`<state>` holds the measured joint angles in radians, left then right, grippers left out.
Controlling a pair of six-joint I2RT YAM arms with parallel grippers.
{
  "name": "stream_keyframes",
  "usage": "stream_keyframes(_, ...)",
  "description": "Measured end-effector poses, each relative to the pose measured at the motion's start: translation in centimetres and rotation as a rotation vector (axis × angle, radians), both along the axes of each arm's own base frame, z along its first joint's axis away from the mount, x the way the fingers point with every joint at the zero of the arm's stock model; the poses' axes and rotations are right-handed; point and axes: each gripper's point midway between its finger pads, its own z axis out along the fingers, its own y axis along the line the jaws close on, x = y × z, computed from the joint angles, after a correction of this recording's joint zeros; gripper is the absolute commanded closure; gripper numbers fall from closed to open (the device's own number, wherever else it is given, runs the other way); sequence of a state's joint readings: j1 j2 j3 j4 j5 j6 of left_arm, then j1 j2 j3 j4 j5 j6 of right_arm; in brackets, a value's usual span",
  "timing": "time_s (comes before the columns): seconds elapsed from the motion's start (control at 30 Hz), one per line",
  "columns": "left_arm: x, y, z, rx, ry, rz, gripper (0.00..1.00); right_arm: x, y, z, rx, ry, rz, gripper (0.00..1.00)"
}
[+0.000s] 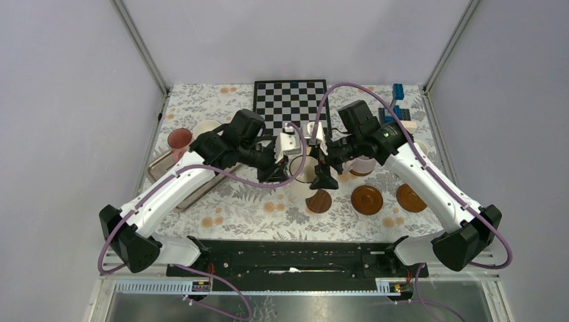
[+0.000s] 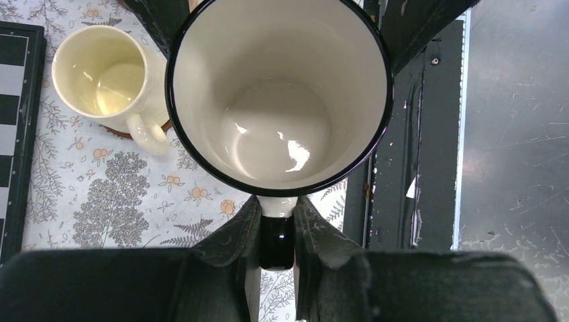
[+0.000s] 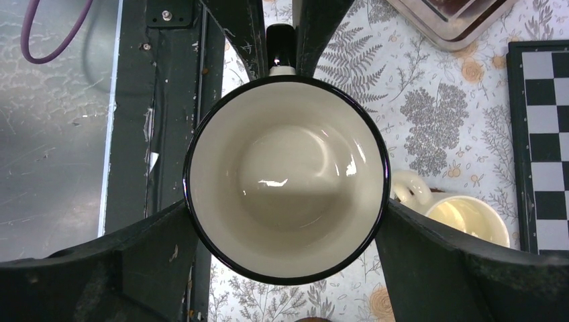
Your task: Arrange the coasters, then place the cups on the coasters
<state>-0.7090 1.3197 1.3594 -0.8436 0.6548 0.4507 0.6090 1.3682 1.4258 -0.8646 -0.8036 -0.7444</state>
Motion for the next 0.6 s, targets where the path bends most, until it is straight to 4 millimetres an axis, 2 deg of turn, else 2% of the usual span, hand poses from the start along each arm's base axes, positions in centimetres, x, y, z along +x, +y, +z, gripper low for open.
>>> stream_keyframes(0.13, 0.05, -0.49, -0.43, 0.003, 0.026, -0.015, 1.00, -0.05, -0.34, -0.48, -0.020, 0.011, -0.010, 0.01)
stream_keyframes(0.3, 0.05, -0.75, -0.59, 0.002, 0.037, -0.025, 1.00, 0.07, -0.54, -0.73, -0.025, 0.016, -0.018, 0.12)
stream_keyframes(0.47, 0.14, -0.73, -0.62, 0.004, 0.029, -0.026, 0.74, 0.17, -0.62, -0.87, -0.023, 0.003, -0.023, 0.21)
stream_keyframes(0.6, 0.48, -0.84, -0.52, -0.001, 0.013, -0.023, 0.58, 0.25, -0.64, -1.02, -0.023, -0.004, -0.025, 0.24)
